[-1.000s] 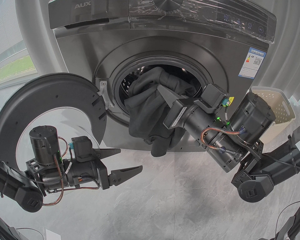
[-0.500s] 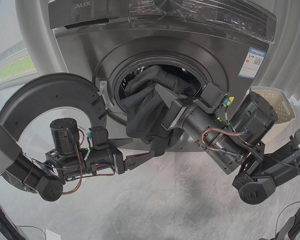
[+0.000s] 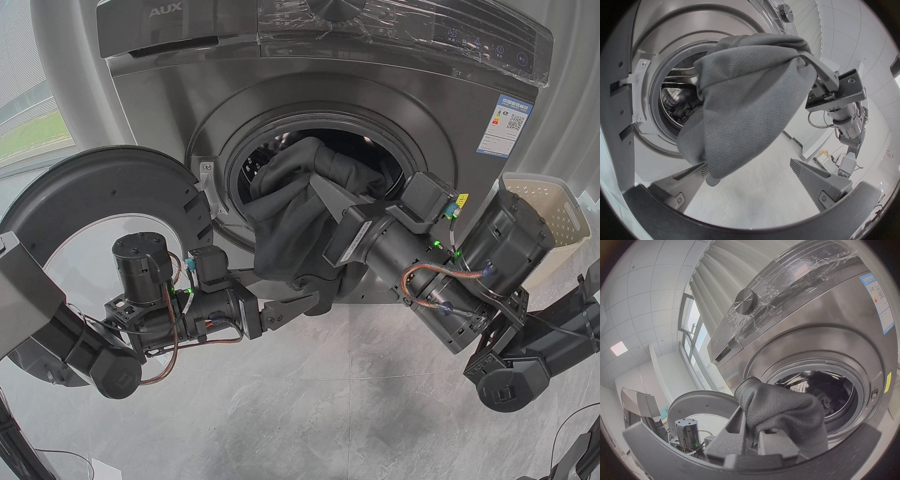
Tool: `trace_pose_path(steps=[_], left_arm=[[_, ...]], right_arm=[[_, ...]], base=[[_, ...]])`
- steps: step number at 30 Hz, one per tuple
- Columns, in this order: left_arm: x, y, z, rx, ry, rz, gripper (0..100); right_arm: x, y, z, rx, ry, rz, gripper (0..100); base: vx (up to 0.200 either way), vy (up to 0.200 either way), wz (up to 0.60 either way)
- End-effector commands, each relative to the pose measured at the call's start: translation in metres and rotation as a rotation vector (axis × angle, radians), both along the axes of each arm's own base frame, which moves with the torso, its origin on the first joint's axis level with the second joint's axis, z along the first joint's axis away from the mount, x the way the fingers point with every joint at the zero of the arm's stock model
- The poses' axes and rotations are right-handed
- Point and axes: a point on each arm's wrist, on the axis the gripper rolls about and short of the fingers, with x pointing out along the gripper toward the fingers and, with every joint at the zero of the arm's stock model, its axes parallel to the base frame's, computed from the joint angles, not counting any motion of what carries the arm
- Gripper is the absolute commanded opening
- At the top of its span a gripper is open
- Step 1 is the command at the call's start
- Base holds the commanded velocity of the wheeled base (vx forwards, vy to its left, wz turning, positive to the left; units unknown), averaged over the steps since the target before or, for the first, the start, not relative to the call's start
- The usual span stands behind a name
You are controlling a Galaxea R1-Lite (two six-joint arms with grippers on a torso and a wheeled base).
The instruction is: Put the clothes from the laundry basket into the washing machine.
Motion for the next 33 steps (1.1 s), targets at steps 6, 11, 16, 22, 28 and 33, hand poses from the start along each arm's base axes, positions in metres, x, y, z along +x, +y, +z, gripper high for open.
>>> trace_pose_path(steps=[6, 11, 16, 22, 28, 33], left_arm=[[-0.031, -0.015, 0.022, -0.06, -0.031, -0.089, 100], [-0.049, -0.021, 0.025, -0.06, -0.034, -0.132, 100], [-0.049, -0.019, 0.016, -0.038, -0.014, -0.115, 100], [-0.032, -0.02, 0.006, -0.056, -0.04, -0.08, 100], [-0.013, -0.025, 0.0, -0.073, -0.07, -0.03, 100], [-0.007, -0.03, 0.002, -0.087, -0.084, -0.03, 100]], right_arm=[[0.002, 0.001, -0.002, -0.002, 0.002, -0.003, 0], [0.003, 0.0, -0.001, -0.001, 0.001, -0.007, 0], [0.003, 0.0, -0.001, 0.001, -0.001, -0.006, 0], [0.001, 0.001, -0.001, 0.0, 0.0, 0.0, 0], [0.0, 0.001, -0.001, 0.002, 0.0, 0.001, 0], [0.0, 0.001, -0.001, 0.002, 0.0, 0.001, 0]], base=[[0.0, 0.0, 0.0], [0.0, 0.0, 0.0], [0.0, 0.0, 0.0], [0.0, 0.0, 0.0], [0.0, 0.0, 0.0], [0.0, 0.0, 0.0]])
